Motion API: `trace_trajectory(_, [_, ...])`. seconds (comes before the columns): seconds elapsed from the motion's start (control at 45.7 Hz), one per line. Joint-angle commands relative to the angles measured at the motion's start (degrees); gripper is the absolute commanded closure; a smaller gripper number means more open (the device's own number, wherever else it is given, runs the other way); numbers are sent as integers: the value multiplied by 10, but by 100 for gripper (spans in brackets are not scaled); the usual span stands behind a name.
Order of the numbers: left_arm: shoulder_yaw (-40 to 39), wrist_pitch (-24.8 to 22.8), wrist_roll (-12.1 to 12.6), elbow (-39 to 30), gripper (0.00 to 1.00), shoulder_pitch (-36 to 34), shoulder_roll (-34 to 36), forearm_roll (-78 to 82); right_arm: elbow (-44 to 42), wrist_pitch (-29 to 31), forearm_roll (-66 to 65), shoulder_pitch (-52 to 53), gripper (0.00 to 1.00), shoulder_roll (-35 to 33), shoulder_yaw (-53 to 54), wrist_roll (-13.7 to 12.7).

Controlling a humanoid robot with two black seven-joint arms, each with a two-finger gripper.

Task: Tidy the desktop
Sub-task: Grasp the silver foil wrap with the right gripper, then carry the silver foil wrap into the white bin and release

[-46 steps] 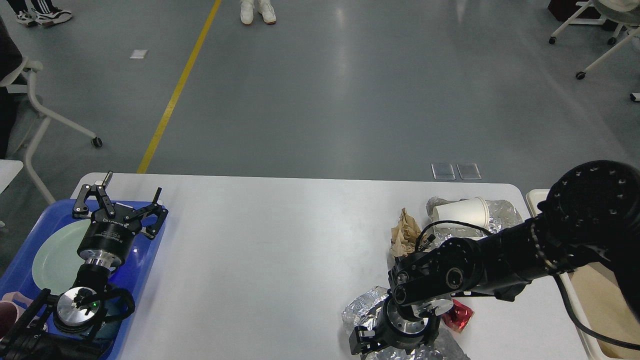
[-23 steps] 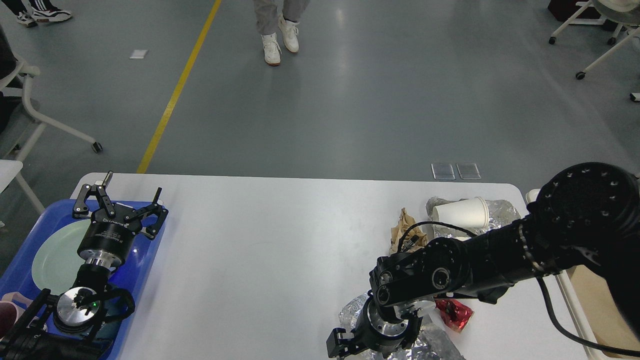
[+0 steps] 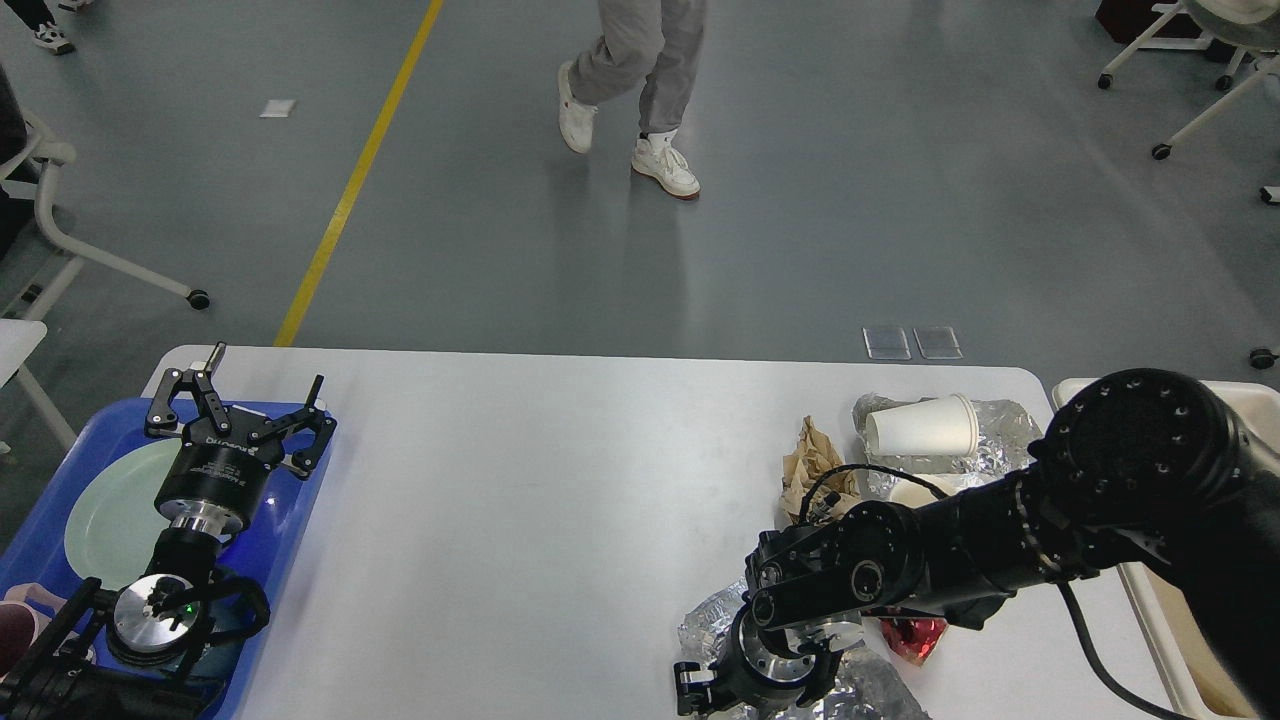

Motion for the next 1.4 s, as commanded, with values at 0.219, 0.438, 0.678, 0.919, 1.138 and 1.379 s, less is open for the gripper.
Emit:
trace_trajectory(0.219, [0,0,0,0,3,0,0,0,-16,-2,2,-16,79,2,-21,0])
trace_trajectory(0.438, [0,0,0,0,3,0,0,0,-21,-6,9,-16,100,1,-19,1])
trace_trajectory(0.678, [0,0,0,0,3,0,0,0,-20,-5,10,-14,100,1,-17,3])
trace_trajectory(0.919, [0,0,0,0,3,0,0,0,-1,27,34,17,100,-5,-23,0])
trace_trajectory(1.138, [0,0,0,0,3,0,0,0,5,48,87,41,100,-18,-27,0])
trace_trajectory(1.379, [0,0,0,0,3,0,0,0,17,88,150,85,100,-34,-56,-1])
